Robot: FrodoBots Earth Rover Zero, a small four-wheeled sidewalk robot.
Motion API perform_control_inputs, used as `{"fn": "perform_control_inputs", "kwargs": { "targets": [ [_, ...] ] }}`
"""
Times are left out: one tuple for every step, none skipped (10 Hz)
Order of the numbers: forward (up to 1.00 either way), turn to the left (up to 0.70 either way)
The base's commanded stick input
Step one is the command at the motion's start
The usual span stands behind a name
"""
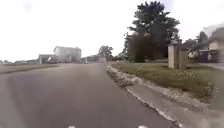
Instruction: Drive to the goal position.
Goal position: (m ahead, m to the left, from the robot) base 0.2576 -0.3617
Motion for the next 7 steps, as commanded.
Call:
{"fn": "perform_control_inputs", "kwargs": {
  "targets": [
    [1.00,0.00],
    [1.00,0.00],
    [0.90,0.00],
    [0.79,0.00],
    [0.68,0.00],
    [0.56,0.00],
    [0.45,0.00]
  ]
}}
